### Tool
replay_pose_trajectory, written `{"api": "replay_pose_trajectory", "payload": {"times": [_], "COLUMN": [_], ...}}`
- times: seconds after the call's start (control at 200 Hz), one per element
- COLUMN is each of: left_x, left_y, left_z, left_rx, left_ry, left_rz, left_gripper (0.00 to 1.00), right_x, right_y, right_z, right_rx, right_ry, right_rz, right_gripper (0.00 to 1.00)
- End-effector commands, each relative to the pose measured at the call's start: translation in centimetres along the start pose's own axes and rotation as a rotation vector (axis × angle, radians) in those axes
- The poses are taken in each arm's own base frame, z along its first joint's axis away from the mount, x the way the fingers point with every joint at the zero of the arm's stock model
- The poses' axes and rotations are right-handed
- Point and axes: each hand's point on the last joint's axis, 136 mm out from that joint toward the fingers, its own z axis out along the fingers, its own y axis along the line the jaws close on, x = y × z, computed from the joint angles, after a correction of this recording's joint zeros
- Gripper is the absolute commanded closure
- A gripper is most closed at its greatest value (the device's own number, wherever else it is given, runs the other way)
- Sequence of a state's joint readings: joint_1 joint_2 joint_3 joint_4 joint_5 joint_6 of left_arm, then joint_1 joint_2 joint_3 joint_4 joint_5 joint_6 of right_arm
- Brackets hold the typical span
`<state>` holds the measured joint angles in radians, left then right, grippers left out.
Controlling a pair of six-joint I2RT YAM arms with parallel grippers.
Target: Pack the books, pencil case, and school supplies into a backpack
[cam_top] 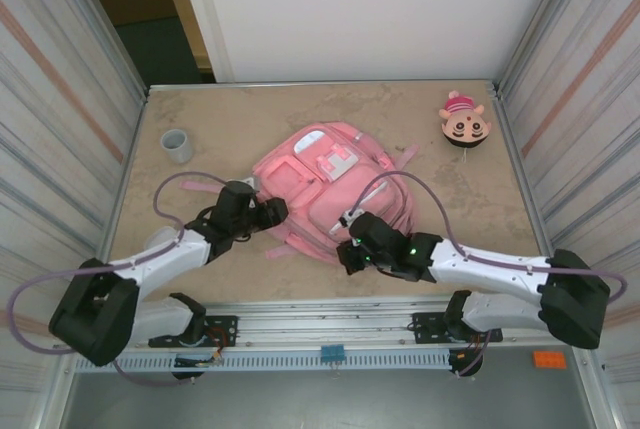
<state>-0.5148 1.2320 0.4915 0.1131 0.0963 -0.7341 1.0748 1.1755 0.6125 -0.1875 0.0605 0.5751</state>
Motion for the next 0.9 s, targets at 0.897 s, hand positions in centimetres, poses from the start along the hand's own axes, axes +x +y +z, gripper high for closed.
{"api": "replay_pose_trajectory", "payload": {"times": [0.897], "left_x": [0.0], "left_y": [-4.3], "left_z": [-4.4], "left_rx": [0.067], "left_ry": [0.042], "left_rz": [-0.398], "left_gripper": [0.49], "right_x": [-5.4], "right_y": [3.9], "right_z": [2.5], "right_rx": [-0.011], "right_ry": [-0.118], "right_rz": [0.098], "right_gripper": [1.0]}}
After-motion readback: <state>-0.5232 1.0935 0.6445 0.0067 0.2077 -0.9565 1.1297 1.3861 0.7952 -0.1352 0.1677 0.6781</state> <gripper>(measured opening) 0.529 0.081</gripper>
